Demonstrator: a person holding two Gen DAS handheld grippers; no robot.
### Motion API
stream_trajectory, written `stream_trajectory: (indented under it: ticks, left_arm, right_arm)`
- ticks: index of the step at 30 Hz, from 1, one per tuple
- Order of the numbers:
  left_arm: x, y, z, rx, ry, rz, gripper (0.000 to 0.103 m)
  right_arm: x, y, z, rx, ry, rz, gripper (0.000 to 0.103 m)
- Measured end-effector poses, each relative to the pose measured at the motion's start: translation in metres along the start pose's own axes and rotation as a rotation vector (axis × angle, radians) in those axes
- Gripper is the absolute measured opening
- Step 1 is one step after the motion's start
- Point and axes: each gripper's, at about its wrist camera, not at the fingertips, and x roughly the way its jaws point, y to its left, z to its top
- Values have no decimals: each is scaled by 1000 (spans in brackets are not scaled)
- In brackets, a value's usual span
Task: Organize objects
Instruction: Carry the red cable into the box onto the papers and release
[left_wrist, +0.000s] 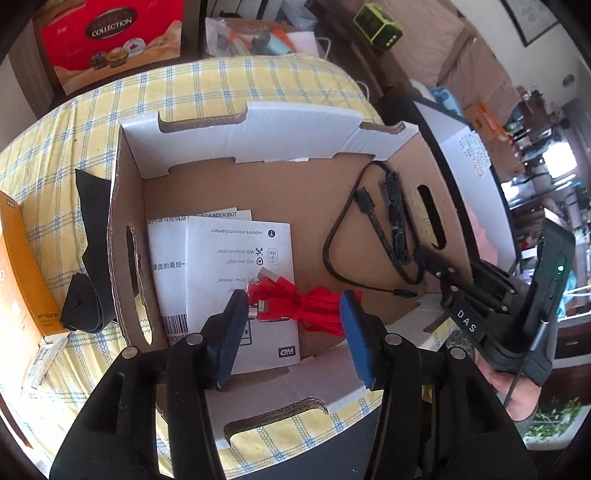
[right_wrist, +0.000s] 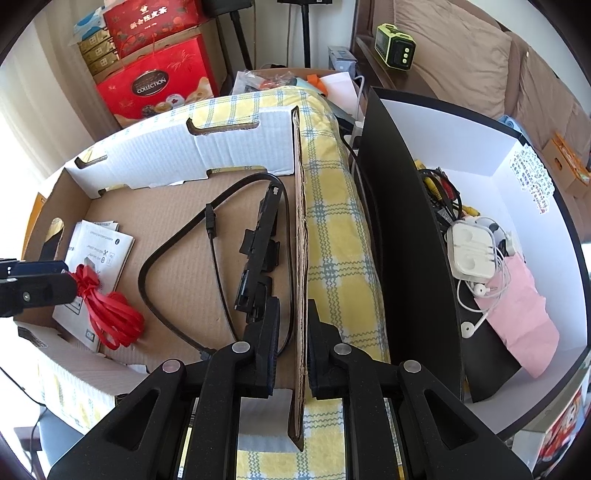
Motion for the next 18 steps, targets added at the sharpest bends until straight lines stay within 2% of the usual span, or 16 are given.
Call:
stream_trajectory:
  ticks: [4,6,8,11,12,14,18]
  left_arm:
    - [3,-3,0,12,2,13,50]
    - [3,-2,-1,10,-5,21,46]
    - [1,-2,0,13,-14,40,35]
    - [0,3,3,-7,-14,27,34]
    - [-2,5,3,-14,-21,21,34]
    - [-5,7,4,-25,-27,16,46]
    - [-8,10,5,-27,-21,21,49]
  right_arm:
    - [0,0,0,7,0,4,12]
    - [0,0,0,7,-1,4,12]
    - [0,0,0,7,-1,5,12]
    - [0,0,0,7,-1,5,12]
    - [0,0,0,8,-1,5,12]
    - [0,0,0,7,-1,4,12]
    - [0,0,0,8,0,4,12]
